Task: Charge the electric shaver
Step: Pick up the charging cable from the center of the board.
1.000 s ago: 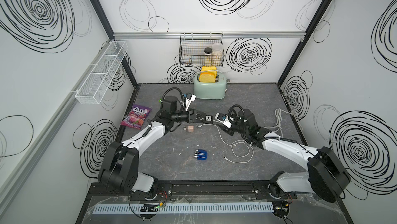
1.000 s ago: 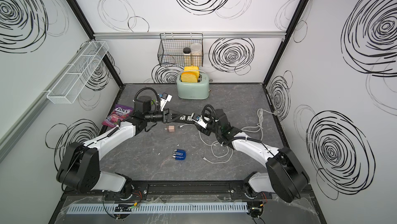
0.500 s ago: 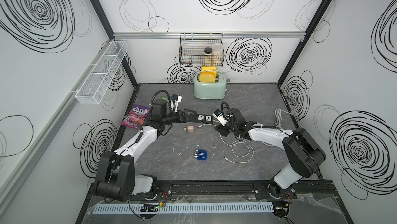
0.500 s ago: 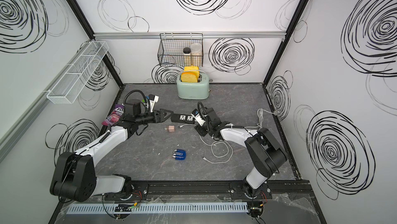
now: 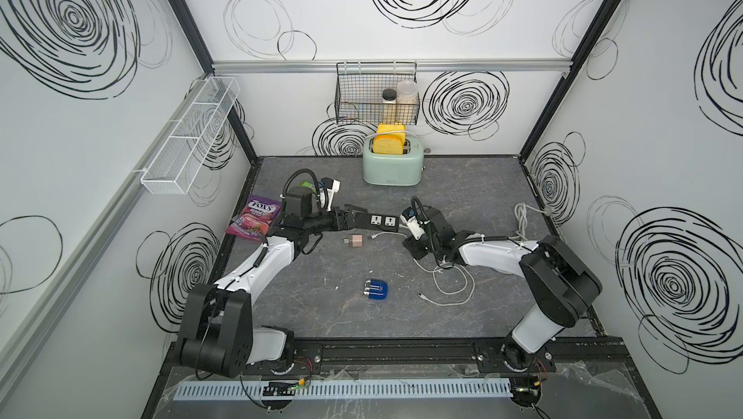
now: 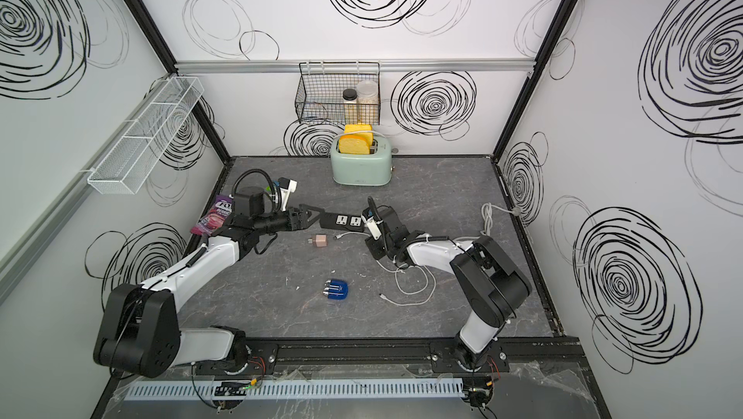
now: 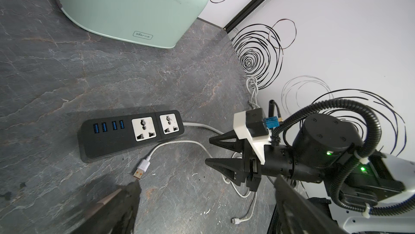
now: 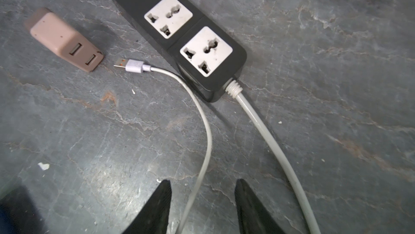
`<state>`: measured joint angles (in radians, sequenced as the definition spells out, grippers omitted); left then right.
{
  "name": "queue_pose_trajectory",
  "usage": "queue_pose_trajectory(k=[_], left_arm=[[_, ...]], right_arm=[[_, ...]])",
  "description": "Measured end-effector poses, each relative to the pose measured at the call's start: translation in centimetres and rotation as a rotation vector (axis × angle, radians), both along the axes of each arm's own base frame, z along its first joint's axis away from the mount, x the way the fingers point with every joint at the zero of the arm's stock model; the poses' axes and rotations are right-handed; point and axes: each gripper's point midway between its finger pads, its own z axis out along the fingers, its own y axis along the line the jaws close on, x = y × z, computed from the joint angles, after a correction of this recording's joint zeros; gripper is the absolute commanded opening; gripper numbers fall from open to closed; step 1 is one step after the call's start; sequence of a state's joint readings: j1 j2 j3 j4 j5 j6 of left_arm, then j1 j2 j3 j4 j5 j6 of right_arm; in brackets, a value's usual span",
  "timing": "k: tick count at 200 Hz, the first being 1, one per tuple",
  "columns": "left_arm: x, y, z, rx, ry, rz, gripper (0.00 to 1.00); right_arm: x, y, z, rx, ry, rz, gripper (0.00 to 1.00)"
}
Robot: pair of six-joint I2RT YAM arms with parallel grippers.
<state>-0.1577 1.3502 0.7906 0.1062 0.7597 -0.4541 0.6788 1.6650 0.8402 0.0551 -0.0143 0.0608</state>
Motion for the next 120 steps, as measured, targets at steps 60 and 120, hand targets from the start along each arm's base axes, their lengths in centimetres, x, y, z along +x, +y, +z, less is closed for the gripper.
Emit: queue_pose_trajectory(k=[60,120], left_arm=[[-0.4,-0.8,-0.8,0.003,0.021,-0.030,0.97],[-1.4,-2.6,-2.9,0.017,0.085,-0.100,0.97]], right_arm=[[0.1,-0.3,-1.4,-0.014,0.038,-0.041,0.07],[-0.5,-2.1,3.0,0.088,-0.069,-0.078,0.00]])
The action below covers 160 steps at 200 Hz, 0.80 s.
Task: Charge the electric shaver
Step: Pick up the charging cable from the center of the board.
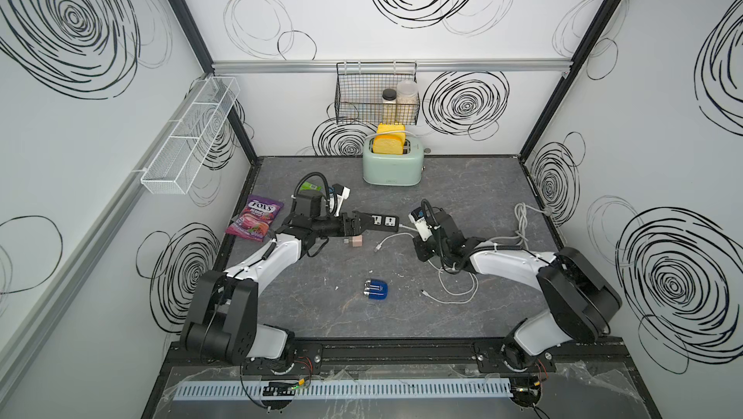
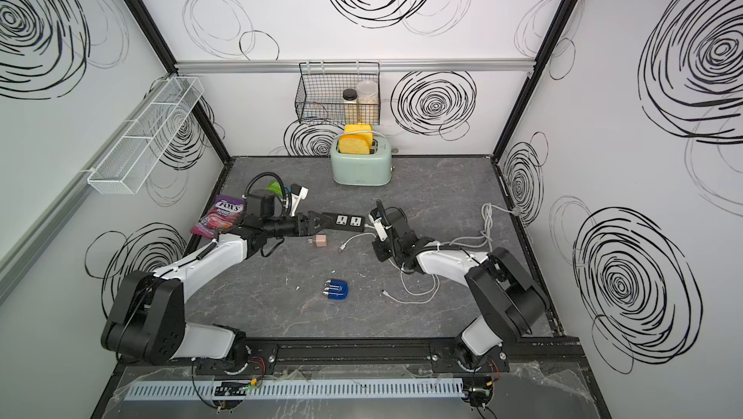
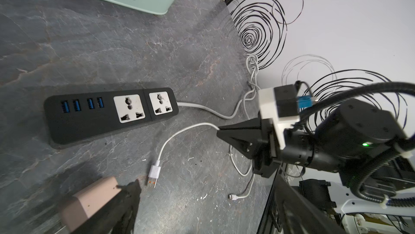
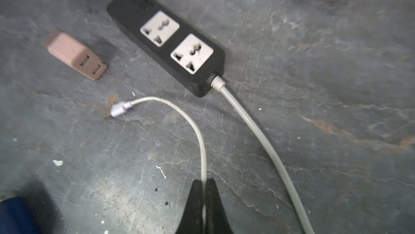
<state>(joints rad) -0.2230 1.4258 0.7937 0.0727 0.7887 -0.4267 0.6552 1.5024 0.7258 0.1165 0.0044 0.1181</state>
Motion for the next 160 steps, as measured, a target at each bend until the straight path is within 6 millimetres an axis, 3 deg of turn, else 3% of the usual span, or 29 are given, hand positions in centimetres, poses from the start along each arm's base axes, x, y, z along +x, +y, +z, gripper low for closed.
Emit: queue_pose_trajectory(k=[39,82,125,143,160], left_arm=[[-0.7,-2.2,-0.3,-0.021,0.021,-0.074,0.97],[-0.7,-4.0,0.1,-0.088,0.027,-0.117,0.97],[-0.5,-6.0,0.9,-0.176,0.023,-0.163,0.97],[-0.5,-6.8,2.2,-0.227,-0.002,-0.188,1.00],[-0.7,-7.6,3.3,-0.264,-0.025,-0.215,0.94]], right_arm=[[0.7,-2.9,6.3,0.151,-0.171,-0.078,0.00],[-0.6,-4.4,12.1,0.327,-0.341,-0.085,0.00],[-1.7,-4.8,15.5,0.439,-0.437,-0.058,0.00],[-2.3,-4.9,16.1,0.477,-0.461,-0.044,0.00],[-2.8,-4.9,16.2,0.503,-0.469,-0.033,0.00]])
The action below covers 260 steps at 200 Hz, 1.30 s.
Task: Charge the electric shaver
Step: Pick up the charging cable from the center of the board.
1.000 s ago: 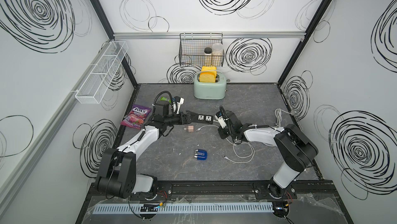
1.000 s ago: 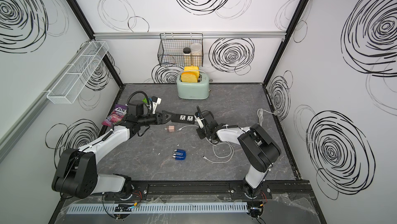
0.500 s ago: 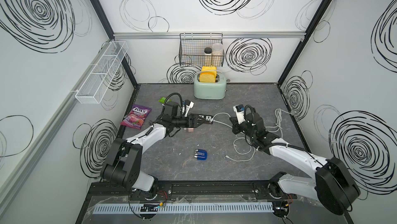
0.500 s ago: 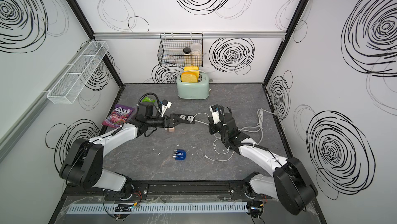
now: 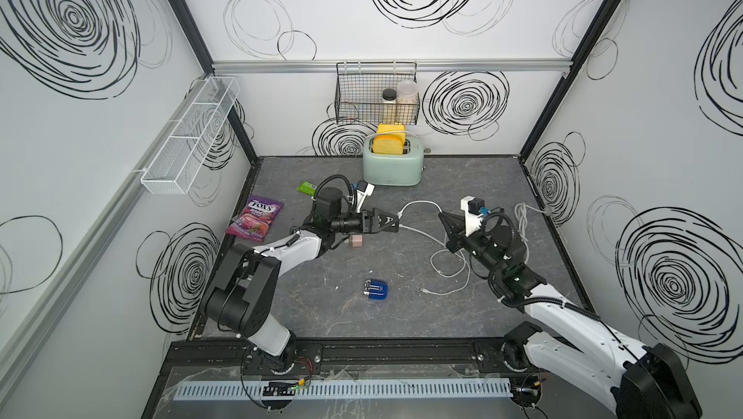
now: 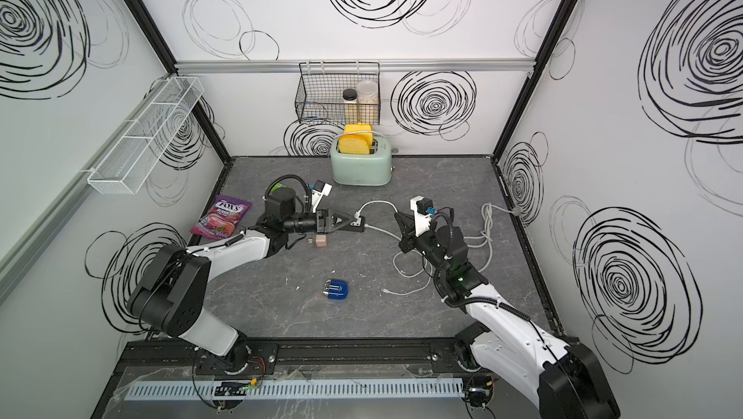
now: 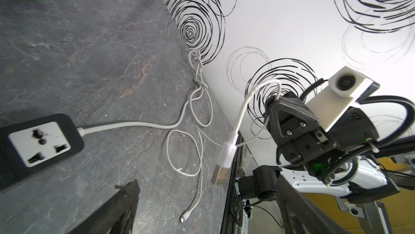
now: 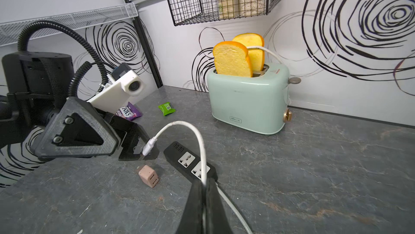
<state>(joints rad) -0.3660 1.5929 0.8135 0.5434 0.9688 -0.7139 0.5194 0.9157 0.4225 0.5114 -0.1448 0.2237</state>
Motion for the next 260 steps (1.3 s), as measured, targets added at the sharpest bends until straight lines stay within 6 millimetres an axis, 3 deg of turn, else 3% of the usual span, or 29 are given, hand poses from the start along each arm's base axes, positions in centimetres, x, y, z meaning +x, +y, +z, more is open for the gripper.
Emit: queue_pose_trajectory(k=[55,100,153,206,228,236,245,260], left_arm=[[-1.4,-2.2,0.1,-0.042,0.023,-0.084,0.68],[-1.7,-2.7,0.7,-0.059,0.015,-0.104,0.46],[-1.7,-2.7,1.0,-0.069,0.009,-0.105,0.43],[-1.8,-2.8,1.2,-0.074,0.011,-0.113,0.18],[-1.9,-2.8,1.3,-0.076,0.006,-0.117,0.00],[-1.9,-2.8,1.3,-0.077,0.007,-0.119,0.00],[-1.9,-2.8,1.3,-0.076,0.007,-0.120,0.00],[-1.9,-2.9,1.3,-0.070,0.008,-0.125,0.00]], right_arm=[[-0.3,0.2,1.1,0.045,-0.029,0.017,0.00],[-0.5,0.1,1.3,0.066,-0.036,0.024,0.00],[-1.1,-0.2,0.7,0.068,-0.032,0.025,0.00],[-1.3,-0.3,0.6,0.072,-0.031,0.024,0.00],[-1.3,-0.3,0.5,0.071,-0.030,0.024,0.00],[-1.3,-0.3,0.5,0.071,-0.030,0.025,0.00],[-1.3,-0.3,0.5,0.069,-0.029,0.026,0.11],[-1.4,-0.2,0.4,0.052,-0.038,0.035,0.41]])
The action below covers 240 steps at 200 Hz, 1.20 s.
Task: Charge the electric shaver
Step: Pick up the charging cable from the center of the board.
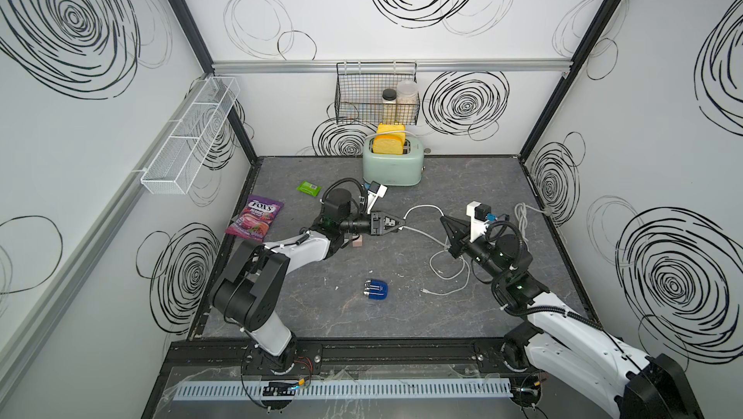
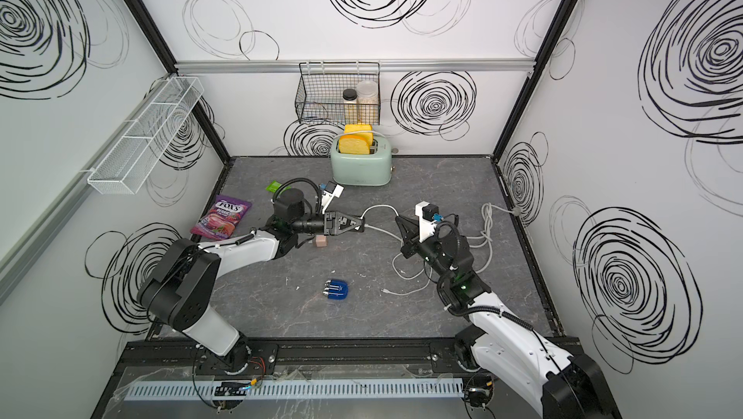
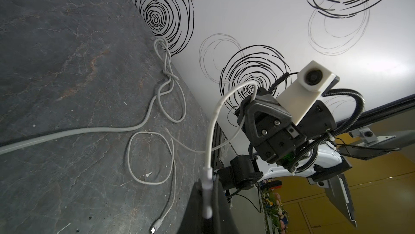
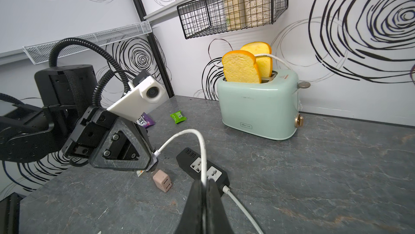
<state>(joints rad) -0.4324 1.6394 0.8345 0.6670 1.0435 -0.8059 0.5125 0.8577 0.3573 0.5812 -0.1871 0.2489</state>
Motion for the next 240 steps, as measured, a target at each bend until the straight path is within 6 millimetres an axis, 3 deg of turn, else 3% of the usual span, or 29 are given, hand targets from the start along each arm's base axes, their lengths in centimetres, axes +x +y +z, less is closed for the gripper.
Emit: queue_pose_trajectory(k=[8,27,61,101,181,240], left_arm=[[0.0,0.0,0.0,0.007,-0.003,-0.005,0.00],[0.2,-0.2,0.1,0.042,-0.012,-0.021,0.00],[0.5,-0.3,0.5,0.113,-0.069,-0.056,0.00],[-0.3,0.0,0.1,0.185,-0.093,-0.104,0.00],[-0.9,0.8,-0.4,0.235,-0.095,-0.139,0.00],[-1.2,0.9,-0.4,0.228,-0.091,-0.152,0.00]], right_arm=[[-0.1,0.1,-0.2,-0.022,-0.007,0.006,0.53],[-0.2,0.4,-0.4,-0.118,-0.054,0.031,0.68],[-0.2,1.6,0.9,-0.298,-0.208,0.097,0.72],[1.2,4.2,1.9,-0.514,-0.337,0.206,0.71],[1.5,7.0,-0.8,-0.667,-0.333,0.385,0.62],[1.6,7.9,-3.2,-0.724,-0.272,0.440,0.40]])
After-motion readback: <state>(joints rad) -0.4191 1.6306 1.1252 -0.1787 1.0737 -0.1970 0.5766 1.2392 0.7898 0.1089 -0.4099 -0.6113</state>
